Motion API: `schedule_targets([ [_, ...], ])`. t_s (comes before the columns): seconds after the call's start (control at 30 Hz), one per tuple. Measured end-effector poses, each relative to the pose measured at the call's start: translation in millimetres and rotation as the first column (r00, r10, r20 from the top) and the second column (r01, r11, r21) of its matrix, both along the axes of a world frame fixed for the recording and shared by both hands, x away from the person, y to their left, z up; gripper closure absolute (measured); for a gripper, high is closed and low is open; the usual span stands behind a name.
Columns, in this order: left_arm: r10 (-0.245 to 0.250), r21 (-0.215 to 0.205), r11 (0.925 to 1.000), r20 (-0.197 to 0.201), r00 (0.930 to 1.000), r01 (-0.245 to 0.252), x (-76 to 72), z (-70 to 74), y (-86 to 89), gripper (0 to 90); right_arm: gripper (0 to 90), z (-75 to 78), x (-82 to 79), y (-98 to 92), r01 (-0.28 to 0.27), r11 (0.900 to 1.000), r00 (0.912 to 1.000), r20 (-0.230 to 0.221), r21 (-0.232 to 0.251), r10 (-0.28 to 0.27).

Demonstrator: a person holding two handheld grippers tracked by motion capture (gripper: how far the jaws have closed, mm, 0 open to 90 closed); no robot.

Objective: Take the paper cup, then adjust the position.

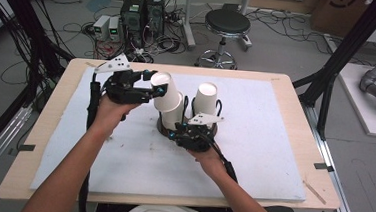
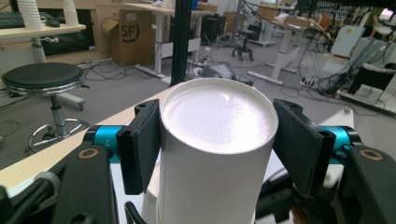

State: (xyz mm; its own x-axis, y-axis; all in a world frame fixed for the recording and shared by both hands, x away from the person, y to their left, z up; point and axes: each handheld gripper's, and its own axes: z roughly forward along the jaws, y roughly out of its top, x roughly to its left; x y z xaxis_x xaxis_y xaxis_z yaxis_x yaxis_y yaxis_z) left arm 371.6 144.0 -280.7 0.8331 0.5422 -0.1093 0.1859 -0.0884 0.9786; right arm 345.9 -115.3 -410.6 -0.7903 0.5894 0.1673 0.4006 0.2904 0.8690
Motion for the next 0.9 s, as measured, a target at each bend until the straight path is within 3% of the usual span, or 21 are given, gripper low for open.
schedule_targets([
  [0.23,-0.003,0.04,0.9992,-0.01,0.9999,0.004,-15.5,-0.4,5.0,34.9,35.2,11.3,-2.8,-22.7,-0.142,0.989,0.9898,0.016,0.028,0.142],
  [0.3,-0.005,0.05,0.9987,-0.008,1.0,0.006,-19.9,-3.6,6.6,34.9,24.8,15.7,-7.2,-34.7,-0.18,0.983,0.9826,0.052,0.036,0.178],
  [0.37,-0.005,0.053,0.9986,-0.008,1.0,0.005,-23.1,-8.4,8.6,34.9,20.7,18.6,-10.9,-45.2,-0.191,0.981,0.9796,0.071,0.03,0.188],
  [0.43,-0.006,0.058,0.9983,-0.014,0.9999,0.006,-25.4,-14.8,10.1,34.9,20.7,20.8,-14.0,-57.2,-0.197,0.98,0.976,0.097,0.004,0.195],
  [0.63,0.0,0.062,0.9981,-0.034,0.9994,0.002,-30.8,-32.5,11.9,34.9,20.7,22.5,-16.4,-85.1,-0.163,0.985,0.9773,0.127,-0.06,0.17],
  [0.9,-0.008,0.056,0.9984,-0.041,0.9991,0.01,-35.6,-42.8,6.3,34.8,20.7,23.4,-13.4,-100.5,-0.137,0.985,0.9753,0.159,-0.109,0.153],
])
